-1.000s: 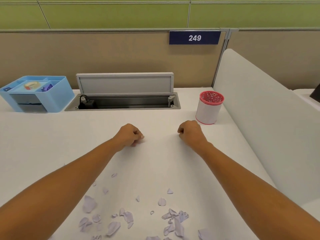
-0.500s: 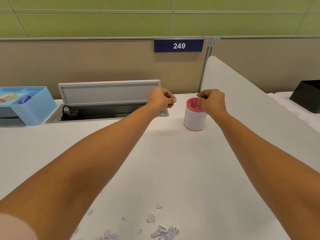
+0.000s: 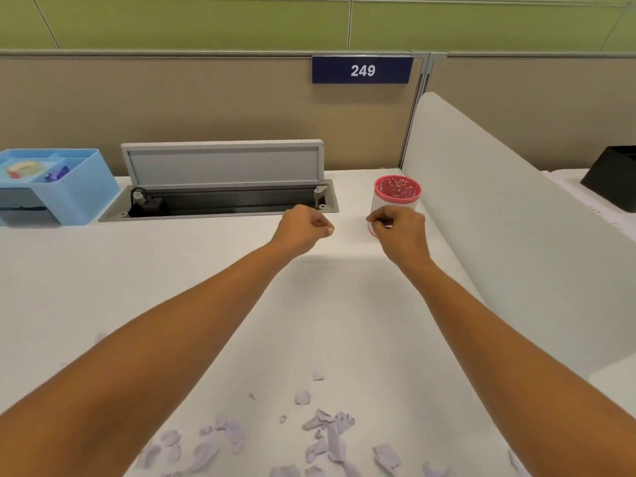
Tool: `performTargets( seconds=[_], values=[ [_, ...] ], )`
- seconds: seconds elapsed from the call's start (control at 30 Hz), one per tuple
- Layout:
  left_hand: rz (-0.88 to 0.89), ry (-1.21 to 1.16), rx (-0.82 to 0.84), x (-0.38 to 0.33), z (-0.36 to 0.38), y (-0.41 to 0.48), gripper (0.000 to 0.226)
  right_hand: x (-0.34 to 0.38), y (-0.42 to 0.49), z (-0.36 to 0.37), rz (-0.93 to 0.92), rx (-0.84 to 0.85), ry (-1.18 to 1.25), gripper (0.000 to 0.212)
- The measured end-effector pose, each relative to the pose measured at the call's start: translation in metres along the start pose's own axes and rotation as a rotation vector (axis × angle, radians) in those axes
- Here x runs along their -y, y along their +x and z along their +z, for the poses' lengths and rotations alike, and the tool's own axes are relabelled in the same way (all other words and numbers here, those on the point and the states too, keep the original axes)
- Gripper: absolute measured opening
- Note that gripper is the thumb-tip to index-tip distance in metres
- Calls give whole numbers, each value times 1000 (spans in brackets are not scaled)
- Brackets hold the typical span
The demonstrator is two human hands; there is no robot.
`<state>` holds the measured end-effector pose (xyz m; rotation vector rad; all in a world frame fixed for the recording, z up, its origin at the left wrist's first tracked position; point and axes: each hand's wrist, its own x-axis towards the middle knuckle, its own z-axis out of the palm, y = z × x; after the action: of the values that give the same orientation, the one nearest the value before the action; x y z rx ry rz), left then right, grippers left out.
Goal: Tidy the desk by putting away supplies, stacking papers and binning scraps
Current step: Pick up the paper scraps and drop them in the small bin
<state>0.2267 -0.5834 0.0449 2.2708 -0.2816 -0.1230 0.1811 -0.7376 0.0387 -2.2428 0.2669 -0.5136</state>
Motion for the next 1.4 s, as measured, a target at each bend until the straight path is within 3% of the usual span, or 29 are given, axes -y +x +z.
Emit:
performTargets(
  seconds=[0.23, 0.4, 0.5, 0.73, 1.0, 1.1, 1.13, 1.2, 1.3, 1.4],
  values=[
    [-114, 114, -68, 90, -45, -97, 16, 5, -83, 43, -37, 470, -190, 29],
    [-158, 220, -217, 126, -84, -159, 18, 31, -135, 62, -172, 659, -333, 36],
    [-93, 281, -152, 136, -87, -189, 25, 42, -154, 61, -234, 759, -377, 38],
    [-25, 459, 135, 145, -67, -211, 54, 39, -193, 41, -18, 706, -693, 56],
    [19, 528, 279, 130, -63, -217, 62, 68, -242, 58, -173, 888, -464, 70],
    [62, 522, 369, 130, -76, -228, 119, 76, -253, 64, -285, 946, -436, 70],
    [73, 518, 392, 133, -81, -231, 129, 77, -255, 66, -314, 951, -433, 68],
    [73, 500, 448, 136, -90, -238, 128, 81, -258, 65, -396, 945, -453, 61],
    [59, 506, 541, 139, -99, -250, 89, 82, -260, 64, -610, 925, -522, 51],
    [104, 580, 577, 144, -104, -258, 104, 80, -258, 65, -688, 926, -494, 48]
  ],
)
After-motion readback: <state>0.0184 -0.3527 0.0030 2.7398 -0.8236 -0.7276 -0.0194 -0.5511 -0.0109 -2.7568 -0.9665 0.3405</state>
